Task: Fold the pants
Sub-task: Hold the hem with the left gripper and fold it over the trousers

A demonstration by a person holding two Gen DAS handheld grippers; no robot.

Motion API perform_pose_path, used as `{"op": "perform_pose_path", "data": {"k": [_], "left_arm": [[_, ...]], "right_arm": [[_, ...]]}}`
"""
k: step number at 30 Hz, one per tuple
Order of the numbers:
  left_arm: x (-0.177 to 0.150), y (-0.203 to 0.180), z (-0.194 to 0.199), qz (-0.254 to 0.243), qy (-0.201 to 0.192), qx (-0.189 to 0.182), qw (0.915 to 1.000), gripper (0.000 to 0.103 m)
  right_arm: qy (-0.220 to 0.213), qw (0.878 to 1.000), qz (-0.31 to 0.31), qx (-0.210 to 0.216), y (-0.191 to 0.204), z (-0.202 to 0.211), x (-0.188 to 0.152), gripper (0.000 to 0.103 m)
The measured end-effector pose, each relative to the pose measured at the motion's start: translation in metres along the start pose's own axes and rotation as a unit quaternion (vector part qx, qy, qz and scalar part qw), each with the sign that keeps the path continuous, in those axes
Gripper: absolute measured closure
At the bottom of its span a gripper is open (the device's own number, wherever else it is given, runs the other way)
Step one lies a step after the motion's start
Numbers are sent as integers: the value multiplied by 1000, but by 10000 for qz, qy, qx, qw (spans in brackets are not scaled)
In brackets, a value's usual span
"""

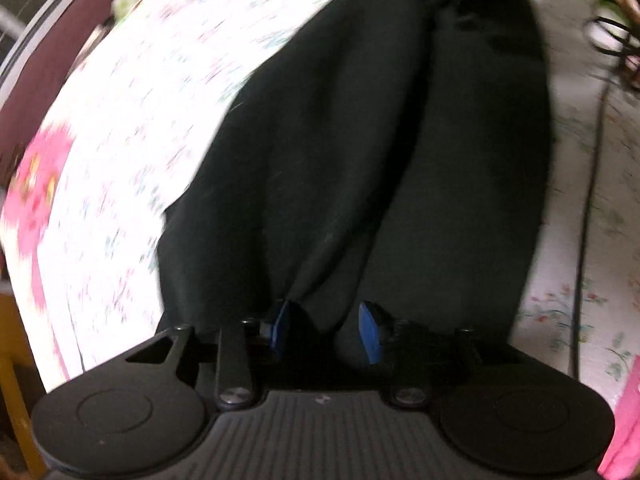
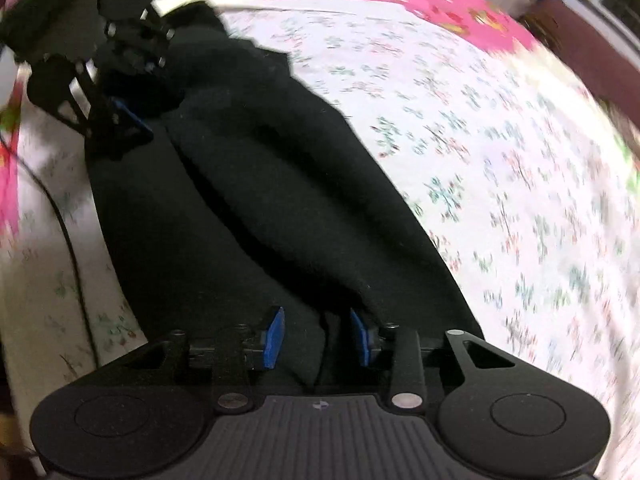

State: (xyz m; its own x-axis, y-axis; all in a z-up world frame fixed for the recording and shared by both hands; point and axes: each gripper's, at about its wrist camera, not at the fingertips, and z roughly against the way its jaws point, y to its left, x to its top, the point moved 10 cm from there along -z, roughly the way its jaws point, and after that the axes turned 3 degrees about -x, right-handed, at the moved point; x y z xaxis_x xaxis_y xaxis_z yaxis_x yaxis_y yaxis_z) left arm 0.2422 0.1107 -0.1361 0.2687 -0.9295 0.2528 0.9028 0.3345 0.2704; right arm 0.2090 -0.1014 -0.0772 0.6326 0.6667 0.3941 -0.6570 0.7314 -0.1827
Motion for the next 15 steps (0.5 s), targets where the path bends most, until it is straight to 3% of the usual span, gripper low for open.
{"op": "perform_pose_path", "data": {"k": [4, 8, 9, 11, 13, 15], "left_arm": [[0, 16, -4, 295, 35, -5, 9996, 54], [1, 10, -8, 29, 91, 42, 9999, 54], [0, 8, -9, -32, 117, 55, 9999, 54], [-4, 5, -9, -104, 160, 85, 9998, 54], [-6, 4, -12, -91, 229, 67, 9997, 57], [-6, 5, -12, -116, 278, 48, 9995, 72]], "right_arm": [[34, 9991, 131, -395, -10, 7, -6, 80], [239, 9982, 237, -494, -5, -5, -13, 81], [272, 9980, 272, -503, -6, -11, -13, 85], [395, 9982, 46, -458, -11, -14, -15, 103], [524, 9978, -160, -362, -18, -13, -18, 103], [564, 9977, -282, -246, -20, -7, -16, 103]]}}
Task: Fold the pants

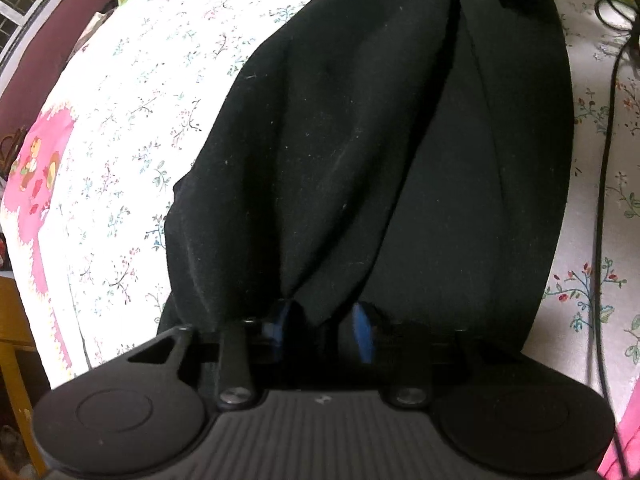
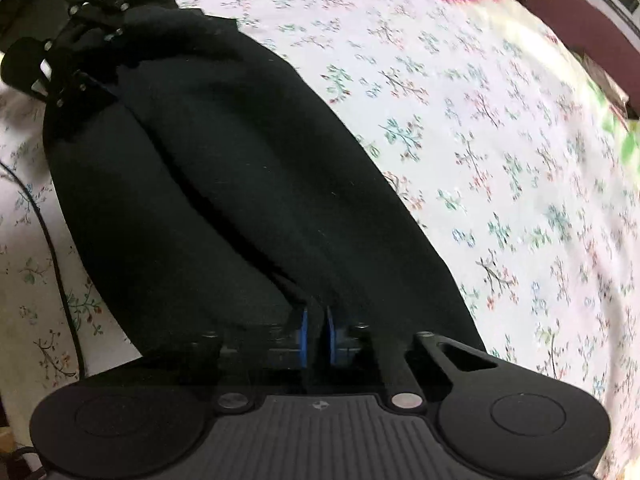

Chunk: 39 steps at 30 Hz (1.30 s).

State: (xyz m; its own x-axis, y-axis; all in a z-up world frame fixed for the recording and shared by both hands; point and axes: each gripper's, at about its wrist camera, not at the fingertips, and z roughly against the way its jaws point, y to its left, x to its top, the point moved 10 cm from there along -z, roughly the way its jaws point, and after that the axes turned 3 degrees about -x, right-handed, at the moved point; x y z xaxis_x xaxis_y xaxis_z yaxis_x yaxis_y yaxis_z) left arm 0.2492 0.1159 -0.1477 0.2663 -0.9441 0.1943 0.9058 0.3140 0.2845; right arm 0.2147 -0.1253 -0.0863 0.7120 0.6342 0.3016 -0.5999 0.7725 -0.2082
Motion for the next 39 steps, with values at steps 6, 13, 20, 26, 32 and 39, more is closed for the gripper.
{"op": "perform_pose_path", "data": {"k": [6, 13, 20, 26, 32, 39], "left_arm": [[-11, 13, 32, 272, 38, -164, 9995, 77], [4, -7, 68, 301, -435, -181, 9984, 77], [58, -73, 52, 387, -1026, -1110, 9878, 73], [70, -95, 47, 859, -1038, -1441, 9803, 73], [64, -94, 48, 1160, -1157, -1244, 9786, 71], [77, -95, 39, 1191, -1480, -1152, 9750, 67]], "right_arm": [[13, 9963, -627, 591, -14, 35, 12, 103], [152, 9869, -1025, 1239, -9, 67, 13, 103], [217, 9816, -1215, 1455, -5, 83, 5, 103], [-5, 9474, -2226, 2300, 17, 71, 7, 103], [-164, 8595, -4471, 2474, 22, 30, -38, 97], [-1500, 7692, -5875, 2017, -7, 24, -67, 81]]}}
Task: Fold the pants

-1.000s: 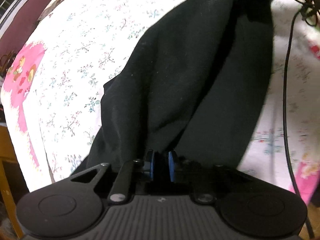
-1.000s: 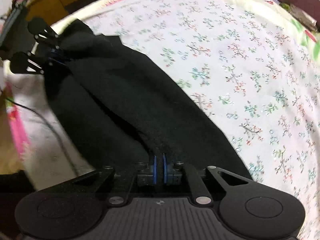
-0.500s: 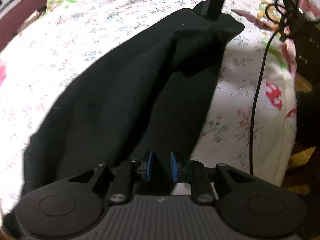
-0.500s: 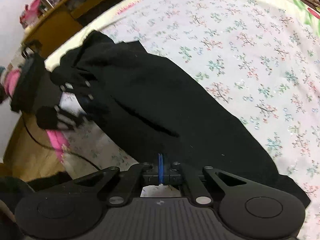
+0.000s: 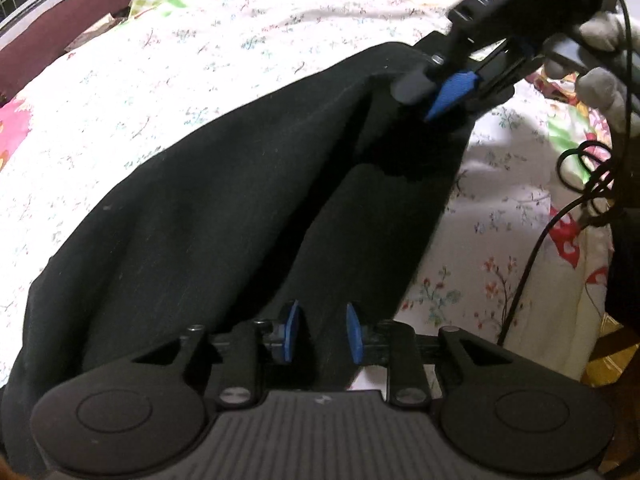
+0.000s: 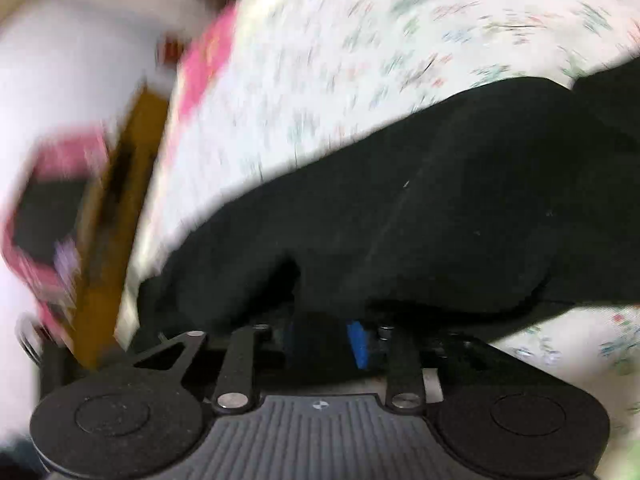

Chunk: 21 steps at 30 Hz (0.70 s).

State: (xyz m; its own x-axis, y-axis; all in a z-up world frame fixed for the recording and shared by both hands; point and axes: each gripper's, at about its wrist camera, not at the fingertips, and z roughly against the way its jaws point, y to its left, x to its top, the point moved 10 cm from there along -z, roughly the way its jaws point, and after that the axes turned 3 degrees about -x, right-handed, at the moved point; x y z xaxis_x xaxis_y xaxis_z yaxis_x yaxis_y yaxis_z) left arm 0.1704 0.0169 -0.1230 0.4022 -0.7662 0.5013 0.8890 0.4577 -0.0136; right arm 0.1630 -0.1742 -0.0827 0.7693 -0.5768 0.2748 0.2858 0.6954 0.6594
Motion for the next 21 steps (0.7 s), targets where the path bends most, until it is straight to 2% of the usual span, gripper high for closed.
{"op": "perform_pose_path", "data": {"k": [2, 5, 6, 7, 8, 12, 15, 18, 21], "left_arm": [[3, -3, -1, -123, -109, 53, 9999, 66], [6, -9, 0, -212, -287, 145, 9993, 66], [6, -12, 0, -174, -366, 166, 9990, 65], [8, -15, 0, -119, -443, 180, 9988, 65], [9, -18, 0, -79, -520, 195, 9984, 65], [15, -42, 1, -126, -830, 120, 9964, 61], [21, -70, -3, -390, -1046, 91, 9937, 59], [29, -88, -9, -725, -1239, 291, 9892, 57], [35, -88, -22, -617, -1284, 480, 9886, 52]], "right_arm": [[-342, 9988, -213, 291, -1, 1, 3, 78], [-697, 9930, -612, 735, -7, -2, 8, 79], [-756, 9905, -738, 882, -8, -5, 9, 82], [-743, 9894, -777, 972, -8, -8, 9, 100], [-710, 9892, -761, 1034, -8, -10, 7, 103], [-877, 9802, -733, 1616, 2, 16, 5, 103], [-1157, 9730, -527, 1927, 12, 46, 6, 103], [-1383, 9686, -249, 2053, 17, 69, 5, 103], [-1403, 9695, -285, 1990, 8, 80, -2, 103]]}}
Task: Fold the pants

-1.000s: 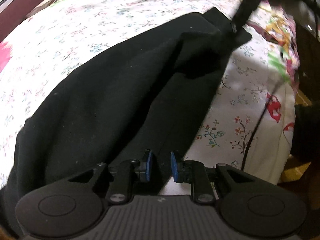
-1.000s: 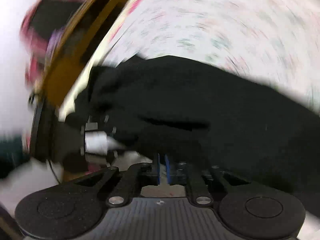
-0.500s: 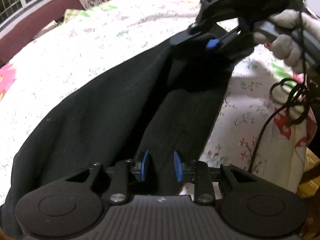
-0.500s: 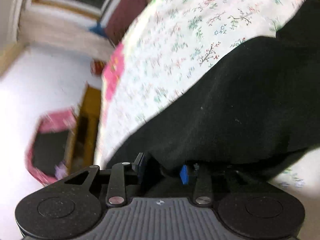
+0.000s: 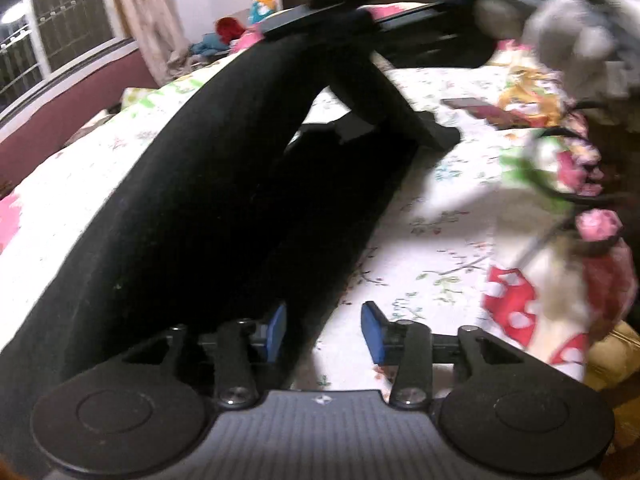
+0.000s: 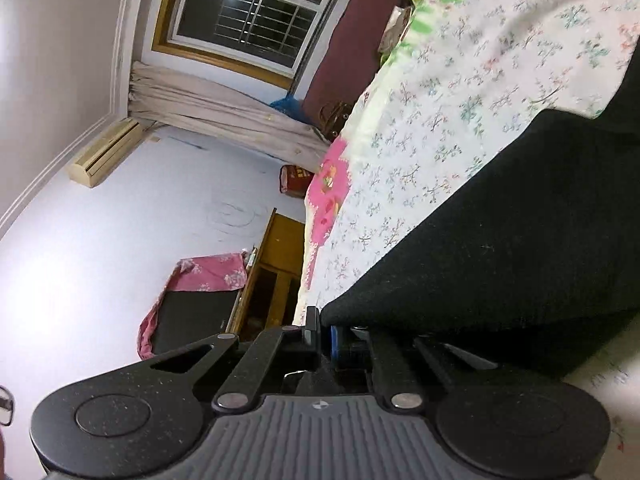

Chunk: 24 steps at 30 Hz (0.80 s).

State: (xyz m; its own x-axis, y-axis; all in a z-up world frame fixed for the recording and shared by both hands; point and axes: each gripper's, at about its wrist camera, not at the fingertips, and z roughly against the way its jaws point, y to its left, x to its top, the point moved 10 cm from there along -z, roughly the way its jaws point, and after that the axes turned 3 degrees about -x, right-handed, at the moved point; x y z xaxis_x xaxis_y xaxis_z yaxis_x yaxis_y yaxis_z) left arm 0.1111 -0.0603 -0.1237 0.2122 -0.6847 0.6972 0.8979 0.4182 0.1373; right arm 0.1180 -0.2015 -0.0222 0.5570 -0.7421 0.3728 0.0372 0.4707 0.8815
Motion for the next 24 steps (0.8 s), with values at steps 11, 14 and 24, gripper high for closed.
{"op": "perform_pose_path", "data": {"k": [11, 14, 24], "left_arm": [[-81, 81, 75, 878, 825, 2232, 9673, 45], [-100, 83, 89, 1186, 961, 2291, 9614, 45], [-9, 29, 33, -144, 149, 1545, 9878, 43]], "right_arm": [[740, 9800, 362, -1812, -67, -30, -28, 96], [580, 9814, 292, -1807, -71, -10, -29, 79], [-269, 9699, 925, -2236, -71, 32, 14, 74]]}}
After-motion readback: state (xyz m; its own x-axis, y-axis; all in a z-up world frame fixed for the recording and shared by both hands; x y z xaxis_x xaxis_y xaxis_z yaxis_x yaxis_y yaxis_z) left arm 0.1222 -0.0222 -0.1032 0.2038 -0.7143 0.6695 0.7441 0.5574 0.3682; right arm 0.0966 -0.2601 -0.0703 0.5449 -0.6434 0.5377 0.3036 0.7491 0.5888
